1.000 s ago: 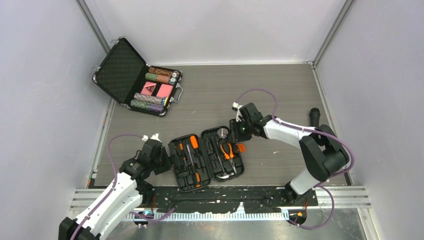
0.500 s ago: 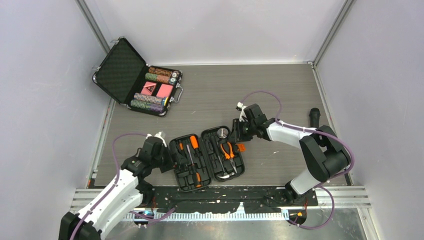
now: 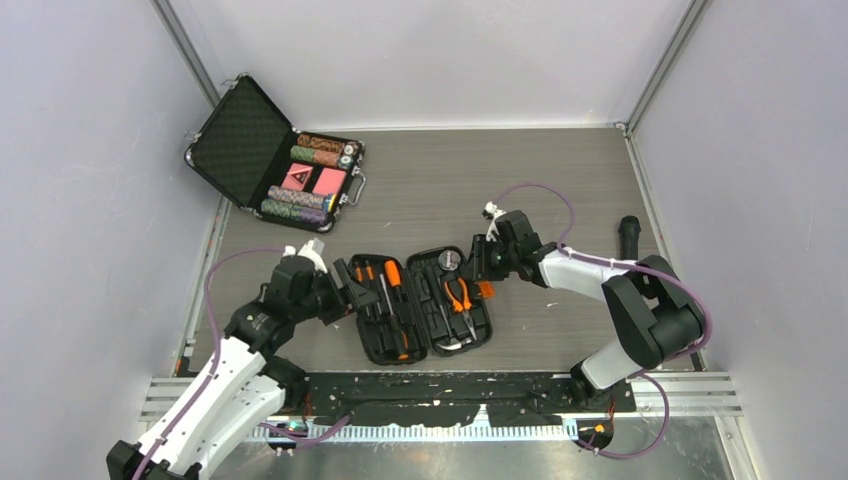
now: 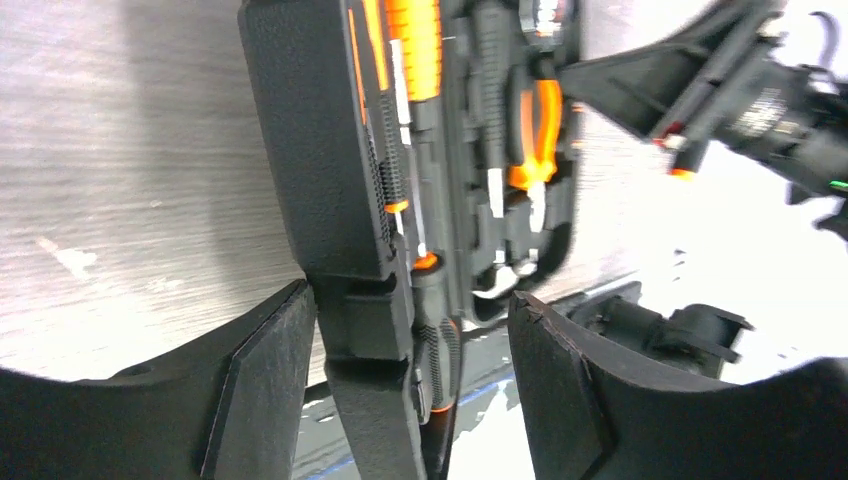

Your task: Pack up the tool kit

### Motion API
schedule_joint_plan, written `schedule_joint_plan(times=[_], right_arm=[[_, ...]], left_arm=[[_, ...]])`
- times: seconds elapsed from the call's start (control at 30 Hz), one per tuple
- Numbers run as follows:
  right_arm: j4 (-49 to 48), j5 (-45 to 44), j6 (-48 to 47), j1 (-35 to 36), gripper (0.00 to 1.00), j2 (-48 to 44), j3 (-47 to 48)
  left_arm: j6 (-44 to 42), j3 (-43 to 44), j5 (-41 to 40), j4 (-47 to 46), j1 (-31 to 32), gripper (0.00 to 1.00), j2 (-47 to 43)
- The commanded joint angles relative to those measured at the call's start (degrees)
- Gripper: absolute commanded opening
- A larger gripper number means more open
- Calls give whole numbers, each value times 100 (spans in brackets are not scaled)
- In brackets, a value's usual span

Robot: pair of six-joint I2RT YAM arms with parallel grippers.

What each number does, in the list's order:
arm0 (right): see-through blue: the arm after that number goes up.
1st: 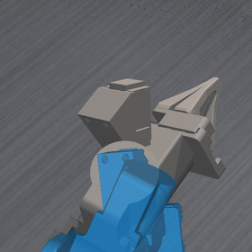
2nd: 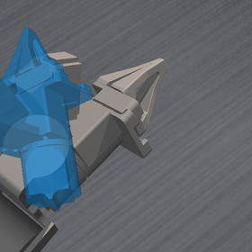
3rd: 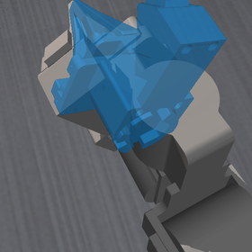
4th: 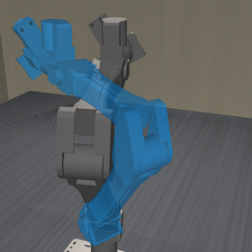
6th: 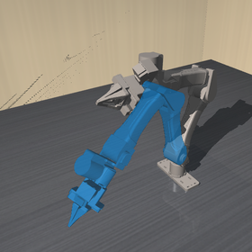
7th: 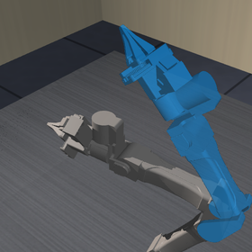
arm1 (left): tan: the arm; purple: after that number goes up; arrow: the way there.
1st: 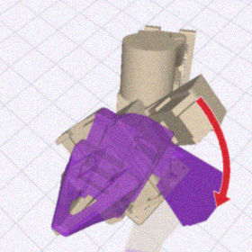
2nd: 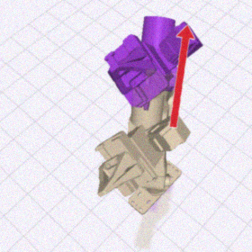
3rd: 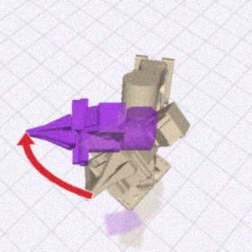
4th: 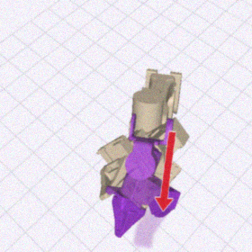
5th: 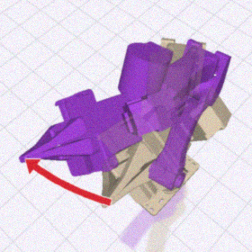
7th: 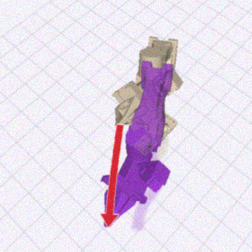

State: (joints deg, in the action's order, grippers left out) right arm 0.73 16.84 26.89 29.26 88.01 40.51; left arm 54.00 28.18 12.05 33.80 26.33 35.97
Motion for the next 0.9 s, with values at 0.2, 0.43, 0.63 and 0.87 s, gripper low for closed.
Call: schedule_joint_plan(times=[0.2, 0.43, 0.63, 0.87], right_arm=[[-588, 745, 528, 216, 40, -162, -192], [-431, 538, 518, 147, 45, -566, -112], [-140, 367, 324, 24, 45, -746, -1], [-29, 443, 122, 18, 44, -582, 42]], left_arm=[[284, 1317, 780, -2165, 879, 67, 943], [249, 1836, 804, -2783, 1310, 67, 2073], [-25, 2226, 605, -2657, 1388, 71, 2444], [-721, 1711, -1053, -432, 693, 77, 1083]])
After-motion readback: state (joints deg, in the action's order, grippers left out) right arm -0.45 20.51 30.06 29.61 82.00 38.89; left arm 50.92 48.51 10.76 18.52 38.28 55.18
